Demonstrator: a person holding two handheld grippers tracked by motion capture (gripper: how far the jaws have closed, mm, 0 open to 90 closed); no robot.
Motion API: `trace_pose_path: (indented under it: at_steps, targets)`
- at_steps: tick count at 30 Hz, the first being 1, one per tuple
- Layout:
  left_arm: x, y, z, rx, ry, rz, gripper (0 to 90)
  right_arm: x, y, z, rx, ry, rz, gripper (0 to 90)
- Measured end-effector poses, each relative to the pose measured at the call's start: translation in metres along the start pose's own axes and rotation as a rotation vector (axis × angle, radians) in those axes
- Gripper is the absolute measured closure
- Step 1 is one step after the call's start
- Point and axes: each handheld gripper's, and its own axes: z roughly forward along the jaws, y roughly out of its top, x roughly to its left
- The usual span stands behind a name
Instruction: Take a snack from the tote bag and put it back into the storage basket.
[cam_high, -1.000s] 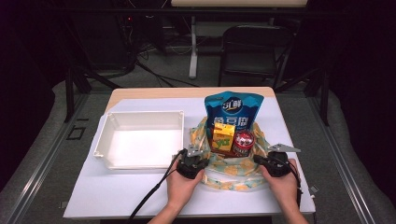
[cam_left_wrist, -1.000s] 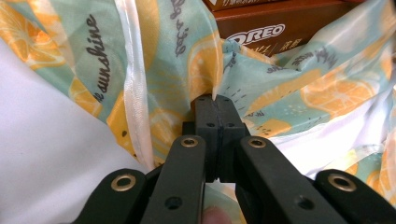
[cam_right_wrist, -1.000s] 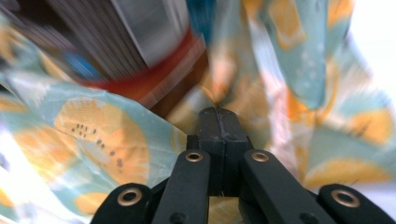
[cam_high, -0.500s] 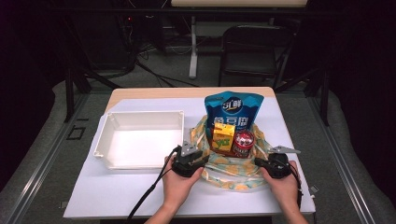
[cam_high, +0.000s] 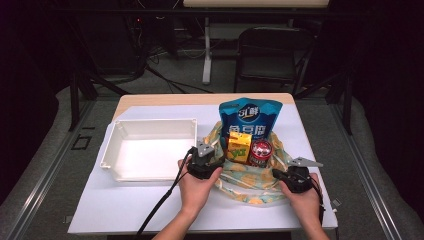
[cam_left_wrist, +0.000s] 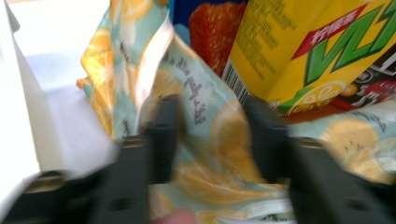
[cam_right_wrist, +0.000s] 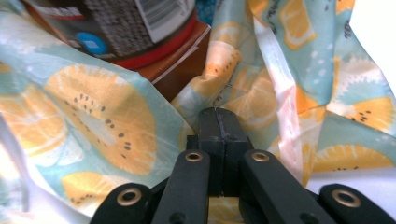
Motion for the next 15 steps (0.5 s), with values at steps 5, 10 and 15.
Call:
trace_pose_path:
  at_steps: [5, 10, 15]
  targets:
    - [0.005, -0.005, 0.0, 0.01, 0.019, 0.002, 89.7, 0.003, 0.001, -0.003, -0.017, 0.006, -0.021, 90.0]
    - [0.008, -0.012, -0.003, 0.021, 0.066, 0.008, 90.0, 0.008, 0.001, -0.006, -0.042, 0.016, -0.041, 90.0]
    - [0.004, -0.024, -0.002, 0.018, 0.115, 0.038, 90.0, 0.009, 0.002, -0.007, -0.059, 0.026, -0.055, 90.0]
